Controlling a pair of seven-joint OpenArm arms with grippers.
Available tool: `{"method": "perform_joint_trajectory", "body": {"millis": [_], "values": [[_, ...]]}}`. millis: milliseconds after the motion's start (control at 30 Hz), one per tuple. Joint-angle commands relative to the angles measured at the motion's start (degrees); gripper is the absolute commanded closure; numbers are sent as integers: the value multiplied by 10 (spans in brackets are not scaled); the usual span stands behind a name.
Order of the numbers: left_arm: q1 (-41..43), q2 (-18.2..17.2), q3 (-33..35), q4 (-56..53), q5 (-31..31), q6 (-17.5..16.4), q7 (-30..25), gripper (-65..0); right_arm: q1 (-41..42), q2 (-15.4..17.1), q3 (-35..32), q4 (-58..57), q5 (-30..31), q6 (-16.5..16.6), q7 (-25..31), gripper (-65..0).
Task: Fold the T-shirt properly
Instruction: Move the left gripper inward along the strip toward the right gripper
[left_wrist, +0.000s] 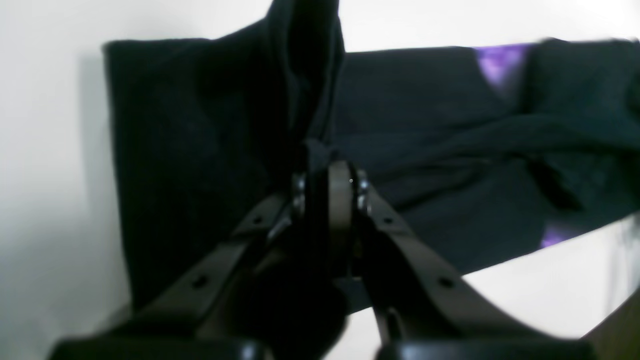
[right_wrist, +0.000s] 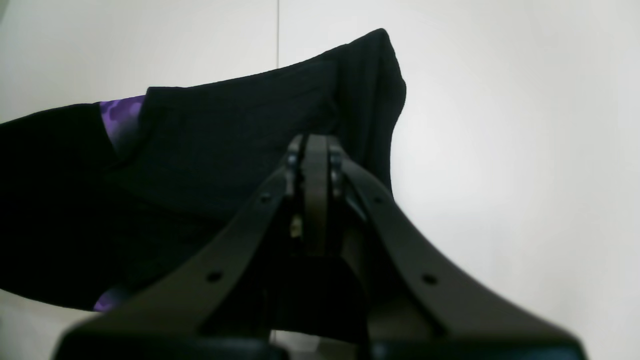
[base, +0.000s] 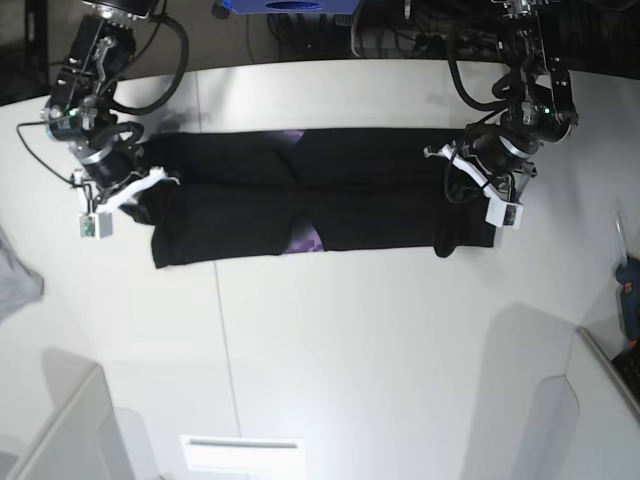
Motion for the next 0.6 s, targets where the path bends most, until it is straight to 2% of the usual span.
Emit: {"method": "perform_joint_trajectory", "body": {"millis": [0, 200, 467, 567], "values": [[-3, -2, 7, 11, -7, -1, -12, 0, 4, 5, 1, 10, 8, 5, 13, 0], [-17, 2, 59, 11, -11, 39, -12, 0, 5, 5, 1, 10, 8, 5, 12, 0], [-39, 10, 122, 9, -12, 48, -12, 0, 4, 5, 3, 10, 8, 5, 12, 0], [-44, 17, 130, 7, -12, 67, -12, 0, 4, 6, 4, 10, 8, 5, 12, 0]]}}
